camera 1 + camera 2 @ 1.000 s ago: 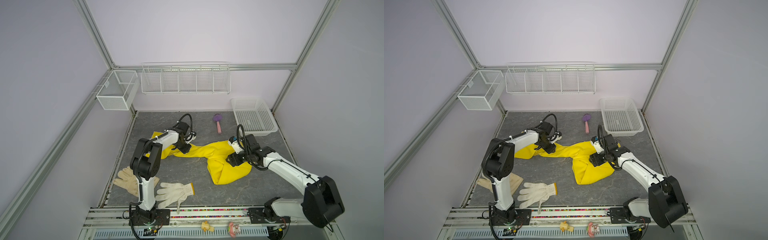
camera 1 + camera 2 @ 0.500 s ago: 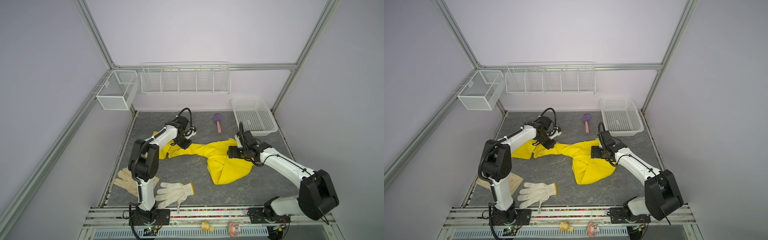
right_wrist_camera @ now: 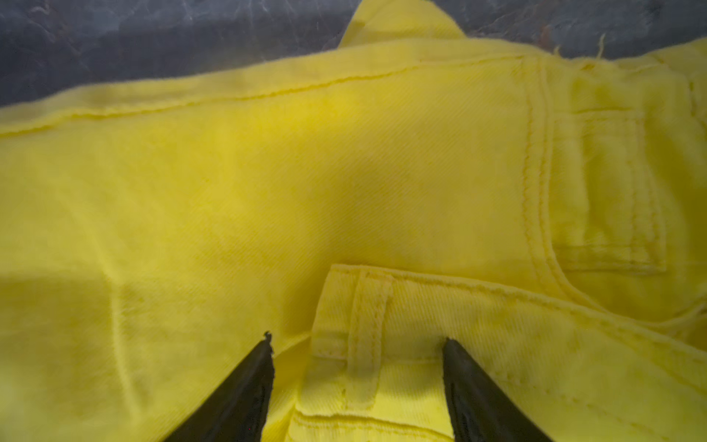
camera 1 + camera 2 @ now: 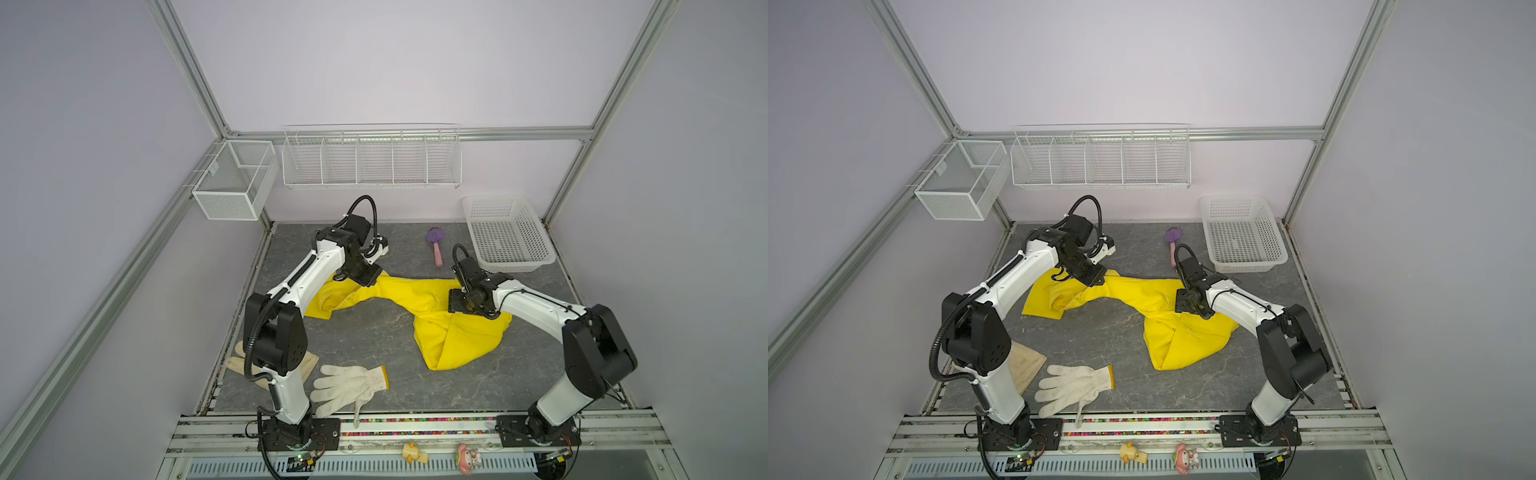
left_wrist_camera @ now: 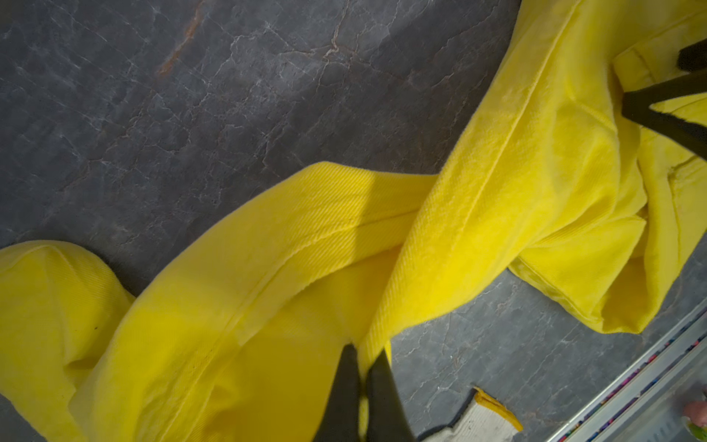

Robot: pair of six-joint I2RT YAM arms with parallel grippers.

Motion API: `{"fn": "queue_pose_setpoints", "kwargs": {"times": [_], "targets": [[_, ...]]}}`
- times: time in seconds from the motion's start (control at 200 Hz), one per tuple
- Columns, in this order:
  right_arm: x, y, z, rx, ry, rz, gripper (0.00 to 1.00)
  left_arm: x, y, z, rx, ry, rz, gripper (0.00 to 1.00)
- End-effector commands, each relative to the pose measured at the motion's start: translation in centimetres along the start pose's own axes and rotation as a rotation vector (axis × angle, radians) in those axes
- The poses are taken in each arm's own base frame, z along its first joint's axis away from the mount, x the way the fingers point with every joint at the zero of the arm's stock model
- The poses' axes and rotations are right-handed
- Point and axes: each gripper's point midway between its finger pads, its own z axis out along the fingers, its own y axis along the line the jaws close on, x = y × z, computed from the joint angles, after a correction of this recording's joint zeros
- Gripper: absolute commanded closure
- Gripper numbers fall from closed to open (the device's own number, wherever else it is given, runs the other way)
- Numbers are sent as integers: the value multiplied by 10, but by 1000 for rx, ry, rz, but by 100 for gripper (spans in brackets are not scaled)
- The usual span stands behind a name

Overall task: Fold and stack the trousers
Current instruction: Flatten out the trousers at the center of the table.

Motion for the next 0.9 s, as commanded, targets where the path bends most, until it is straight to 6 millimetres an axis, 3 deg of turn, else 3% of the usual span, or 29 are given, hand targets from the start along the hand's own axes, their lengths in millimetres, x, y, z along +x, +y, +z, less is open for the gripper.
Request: {"fn": "queue_pose_setpoints", "kwargs": {"times": [0.0,0.245,0.47,0.53,0.62,0.73,0.895], "targets": [[0,-4,8,69,5,17,33,-5,-5,-21,33,-41,-48,100],[15,-23,12,164,30,-21,63,-1,3,-22,10,-48,-77,100],[13,-38,-17,191,-24,-10,92,0,17,-24,-45,-53,-108,100],[13,-43,-26,185,-38,3,93,-1,23,-28,-64,-58,-122,100],[2,-42,-52,139,-116,8,93,0,38,-40,-127,-69,-161,100],[-19,-20,-93,-14,-228,-21,93,5,66,-67,-261,-75,-232,100],[-52,25,-189,-259,-459,-71,93,11,111,-129,-502,-158,-350,100]]}}
